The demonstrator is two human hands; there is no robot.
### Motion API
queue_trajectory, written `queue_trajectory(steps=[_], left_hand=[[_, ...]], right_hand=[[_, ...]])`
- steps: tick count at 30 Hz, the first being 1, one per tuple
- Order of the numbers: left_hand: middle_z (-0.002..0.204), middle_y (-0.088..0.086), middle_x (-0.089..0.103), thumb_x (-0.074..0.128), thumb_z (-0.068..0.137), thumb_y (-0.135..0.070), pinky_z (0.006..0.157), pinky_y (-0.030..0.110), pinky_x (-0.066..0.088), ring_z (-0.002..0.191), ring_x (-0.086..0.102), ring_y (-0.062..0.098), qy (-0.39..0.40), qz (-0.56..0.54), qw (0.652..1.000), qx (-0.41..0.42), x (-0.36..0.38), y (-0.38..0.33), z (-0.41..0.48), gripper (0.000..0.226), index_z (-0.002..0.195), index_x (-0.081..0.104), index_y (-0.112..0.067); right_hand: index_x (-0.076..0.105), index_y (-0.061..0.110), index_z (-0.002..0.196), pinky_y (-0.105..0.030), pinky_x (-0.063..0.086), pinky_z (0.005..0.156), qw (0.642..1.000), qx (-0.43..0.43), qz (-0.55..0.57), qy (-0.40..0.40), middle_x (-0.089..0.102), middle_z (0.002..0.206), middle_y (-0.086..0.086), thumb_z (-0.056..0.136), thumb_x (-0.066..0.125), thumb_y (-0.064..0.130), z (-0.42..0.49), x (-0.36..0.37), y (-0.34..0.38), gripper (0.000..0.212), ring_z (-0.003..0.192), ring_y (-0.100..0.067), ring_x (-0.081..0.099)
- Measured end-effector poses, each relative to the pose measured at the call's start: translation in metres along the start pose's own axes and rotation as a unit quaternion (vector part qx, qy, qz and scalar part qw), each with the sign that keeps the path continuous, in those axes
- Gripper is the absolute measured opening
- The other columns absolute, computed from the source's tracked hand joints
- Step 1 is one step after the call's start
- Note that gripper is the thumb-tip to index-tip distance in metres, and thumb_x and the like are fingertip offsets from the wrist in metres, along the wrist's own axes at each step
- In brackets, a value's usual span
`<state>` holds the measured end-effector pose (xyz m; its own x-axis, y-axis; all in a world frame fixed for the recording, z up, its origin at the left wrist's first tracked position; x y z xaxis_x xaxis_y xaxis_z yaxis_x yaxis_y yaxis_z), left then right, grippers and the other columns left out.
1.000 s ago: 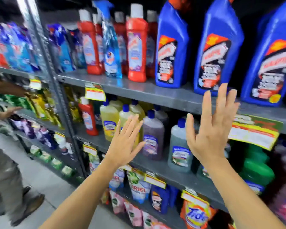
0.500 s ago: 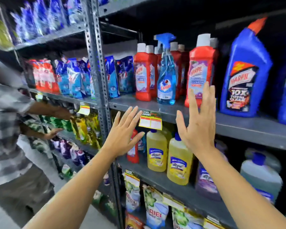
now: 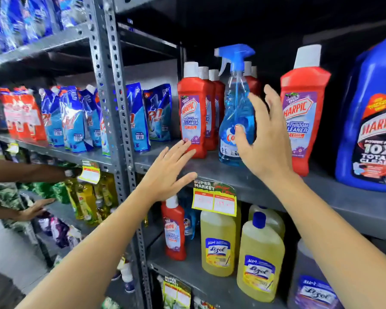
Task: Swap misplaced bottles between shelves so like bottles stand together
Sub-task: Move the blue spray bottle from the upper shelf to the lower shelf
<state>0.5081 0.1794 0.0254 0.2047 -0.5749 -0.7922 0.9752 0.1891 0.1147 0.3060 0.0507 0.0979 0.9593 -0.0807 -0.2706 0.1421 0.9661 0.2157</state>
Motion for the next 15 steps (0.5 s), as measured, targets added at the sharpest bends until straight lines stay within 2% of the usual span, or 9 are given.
queue_trajectory(steps=[5,10,12,15], left_hand=[[0.157,-0.004,0.026,0.025,0.093,-0.062,0.105,0.041,0.037,0.133,0.042,0.019,0.029,-0.042,0.998,0.024,0.009,0.015,0.004,0.067,0.143,0.042,-0.021],[0.133,0.004,0.06,0.016,0.089,-0.073,0.098,0.038,0.045,0.123,0.055,0.022,-0.025,-0.061,0.997,0.027,0.015,0.018,0.005,0.081,0.129,0.06,-0.019],[0.128,0.005,0.064,0.02,0.089,-0.072,0.096,0.041,0.047,0.12,0.058,0.023,-0.039,-0.06,0.997,0.023,0.017,0.017,0.005,0.078,0.125,0.063,-0.018],[0.125,0.006,0.066,0.033,0.088,-0.067,0.096,0.041,0.047,0.117,0.06,0.024,-0.052,-0.066,0.996,0.02,0.018,0.018,0.003,0.068,0.122,0.066,-0.018]], right_hand=[[0.034,0.014,0.146,-0.021,0.028,0.1,0.996,0.084,0.012,0.013,0.032,0.153,-0.006,0.089,0.063,0.024,0.023,0.015,-0.012,0.065,0.136,-0.018,0.036],[0.017,0.017,0.153,-0.025,0.029,0.097,0.966,0.241,0.069,0.07,0.037,0.152,-0.006,0.087,0.068,0.036,0.021,0.042,-0.035,0.086,0.135,-0.02,0.04],[0.022,0.018,0.15,-0.023,0.036,0.093,0.948,0.288,0.087,0.102,0.049,0.142,-0.002,0.083,0.073,0.038,0.019,0.05,-0.043,0.087,0.122,-0.016,0.052],[0.044,0.019,0.131,-0.012,0.043,0.07,0.939,0.307,0.108,0.112,0.063,0.115,0.007,0.075,0.082,0.029,0.016,0.058,-0.051,0.068,0.091,-0.001,0.06]])
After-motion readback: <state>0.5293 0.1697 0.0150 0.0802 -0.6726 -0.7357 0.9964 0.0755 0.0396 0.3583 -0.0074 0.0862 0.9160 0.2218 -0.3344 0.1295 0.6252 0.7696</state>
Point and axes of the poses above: each hand's wrist, its own z-axis towards the middle knuckle, its own x-axis out of the palm, y = z × x, the point moved 2 cm from there along z, towards the middle knuckle
